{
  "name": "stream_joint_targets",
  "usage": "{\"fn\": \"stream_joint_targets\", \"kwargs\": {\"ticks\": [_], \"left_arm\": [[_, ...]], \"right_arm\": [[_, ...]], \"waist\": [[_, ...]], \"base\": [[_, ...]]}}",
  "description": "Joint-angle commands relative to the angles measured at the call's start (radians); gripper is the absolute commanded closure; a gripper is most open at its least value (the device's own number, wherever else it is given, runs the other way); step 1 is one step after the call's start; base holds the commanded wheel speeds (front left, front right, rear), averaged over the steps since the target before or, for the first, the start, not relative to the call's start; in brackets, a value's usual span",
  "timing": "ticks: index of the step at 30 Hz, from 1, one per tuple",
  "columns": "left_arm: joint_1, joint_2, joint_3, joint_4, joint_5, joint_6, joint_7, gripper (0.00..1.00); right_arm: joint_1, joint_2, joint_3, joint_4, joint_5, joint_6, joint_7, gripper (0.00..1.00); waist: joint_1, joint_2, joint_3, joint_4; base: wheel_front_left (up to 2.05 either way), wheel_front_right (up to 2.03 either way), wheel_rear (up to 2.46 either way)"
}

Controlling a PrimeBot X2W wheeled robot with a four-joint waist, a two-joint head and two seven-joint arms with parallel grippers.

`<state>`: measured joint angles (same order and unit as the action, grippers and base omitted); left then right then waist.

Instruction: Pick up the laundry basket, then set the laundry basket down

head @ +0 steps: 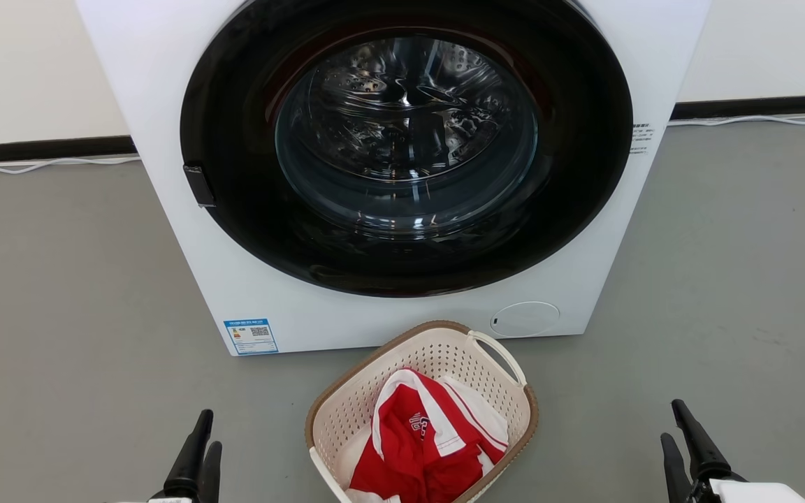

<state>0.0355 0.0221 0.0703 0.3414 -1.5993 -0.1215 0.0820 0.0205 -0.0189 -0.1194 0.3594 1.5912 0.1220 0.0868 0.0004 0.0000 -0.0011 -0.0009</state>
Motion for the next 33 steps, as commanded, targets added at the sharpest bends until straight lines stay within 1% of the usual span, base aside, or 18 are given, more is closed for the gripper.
{"fn": "stream_joint_targets", "kwargs": {"ticks": [1,6,14,15,27,33], "left_arm": [[-0.025,0.006,0.000,-0.036,0.015,0.003,-0.008,0.00],[-0.024,0.007,-0.002,-0.058,0.051,0.011,-0.022,0.00],[-0.023,0.008,-0.012,-0.106,0.150,0.030,-0.046,0.00],[-0.023,0.008,-0.012,-0.106,0.150,0.030,-0.046,0.00],[-0.024,0.011,-0.061,-0.171,0.397,0.061,-0.081,0.00],[-0.021,0.016,-0.083,-0.195,0.536,0.085,-0.102,0.00]], "right_arm": [[-0.025,-0.007,0.008,-0.032,-0.012,0.001,-0.013,0.00],[-0.026,-0.008,0.012,-0.042,-0.049,0.002,-0.027,0.00],[-0.025,-0.010,0.018,-0.075,-0.154,0.002,-0.051,0.00],[-0.025,-0.010,0.018,-0.075,-0.154,0.002,-0.051,0.00],[-0.022,-0.013,0.036,-0.120,-0.333,0.003,-0.086,0.00],[-0.018,-0.014,0.051,-0.147,-0.464,0.003,-0.107,0.00]], "waist": [[-0.0001,0.0000,0.001,0.000],[-0.0004,0.0000,0.001,0.000],[-0.0004,0.0000,0.000,-0.001],[-0.0004,0.0000,0.000,-0.001],[-0.0004,0.0000,-0.001,-0.002],[-0.0004,0.0000,-0.001,-0.003]], "base": [[0.00,0.00,0.00],[0.00,0.00,0.00],[0.00,0.00,0.00],[0.00,0.00,0.00],[0.00,0.00,0.00],[0.00,0.00,0.00]]}}
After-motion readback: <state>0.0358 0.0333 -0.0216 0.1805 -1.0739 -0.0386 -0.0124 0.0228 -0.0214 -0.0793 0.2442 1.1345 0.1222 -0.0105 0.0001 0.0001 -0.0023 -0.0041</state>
